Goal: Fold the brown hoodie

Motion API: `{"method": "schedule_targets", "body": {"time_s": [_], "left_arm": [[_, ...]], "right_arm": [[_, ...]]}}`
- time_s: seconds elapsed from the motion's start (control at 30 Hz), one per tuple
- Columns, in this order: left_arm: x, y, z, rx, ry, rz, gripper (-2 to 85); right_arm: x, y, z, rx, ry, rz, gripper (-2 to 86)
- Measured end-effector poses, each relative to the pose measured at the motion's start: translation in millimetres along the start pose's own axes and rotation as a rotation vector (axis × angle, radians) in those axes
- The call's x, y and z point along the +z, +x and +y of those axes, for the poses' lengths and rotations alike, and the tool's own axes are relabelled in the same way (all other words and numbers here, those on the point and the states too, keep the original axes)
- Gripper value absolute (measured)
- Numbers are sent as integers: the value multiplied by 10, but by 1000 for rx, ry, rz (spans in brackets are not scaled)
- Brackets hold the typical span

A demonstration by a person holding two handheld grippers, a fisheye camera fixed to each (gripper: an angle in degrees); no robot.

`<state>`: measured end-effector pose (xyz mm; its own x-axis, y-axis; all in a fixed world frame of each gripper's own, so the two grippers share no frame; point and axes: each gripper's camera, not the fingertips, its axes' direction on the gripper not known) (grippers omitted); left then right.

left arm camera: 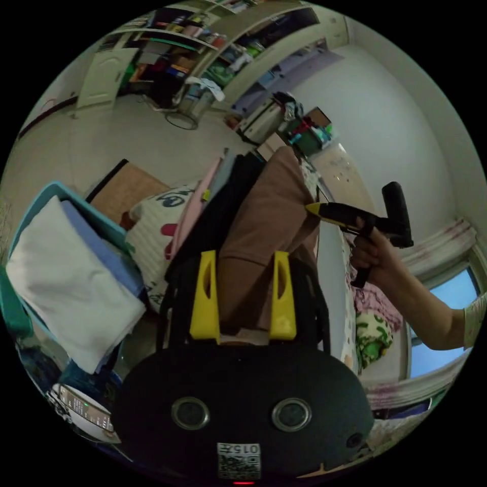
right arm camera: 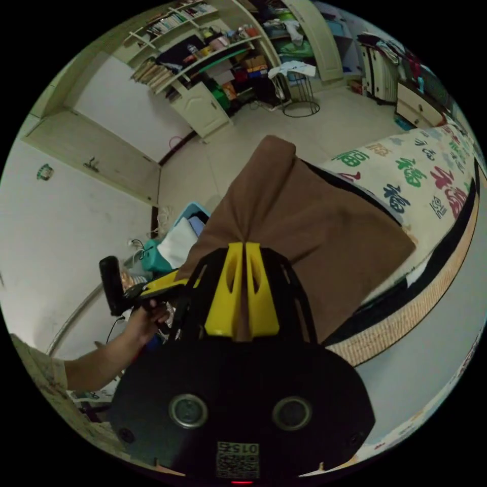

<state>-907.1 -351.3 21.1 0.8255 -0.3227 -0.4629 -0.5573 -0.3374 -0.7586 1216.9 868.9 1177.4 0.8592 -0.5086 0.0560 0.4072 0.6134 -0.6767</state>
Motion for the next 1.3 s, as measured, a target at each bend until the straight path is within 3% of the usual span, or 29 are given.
{"method": "schedule_targets", "body": {"time_s": [0.2,0.43,0.57,0.67,0.73,0.8,1.07,1.3], "left_arm": [[370,1051,-300,156,-40,134,76],[1122,3011,-198,414,-130,211,60],[2050,4032,-1,557,-323,296,65],[2941,4493,408,614,-539,232,73],[3274,4626,584,603,-647,224,72],[3325,4699,600,575,-641,247,76],[3205,4335,-508,271,-398,-101,128],[3735,4379,-1410,298,-329,-214,138]], "right_arm": [[-1425,572,503,120,145,-101,-3],[-3181,1328,1258,364,280,-88,-3],[-3784,1769,1673,519,165,34,0],[-4030,2186,1993,711,-33,100,2],[-4427,2260,2064,700,23,23,6],[-4714,2265,2006,673,37,-3,12],[-5806,2002,1462,506,29,-117,45],[-6528,1643,1131,519,60,-215,53]]}}
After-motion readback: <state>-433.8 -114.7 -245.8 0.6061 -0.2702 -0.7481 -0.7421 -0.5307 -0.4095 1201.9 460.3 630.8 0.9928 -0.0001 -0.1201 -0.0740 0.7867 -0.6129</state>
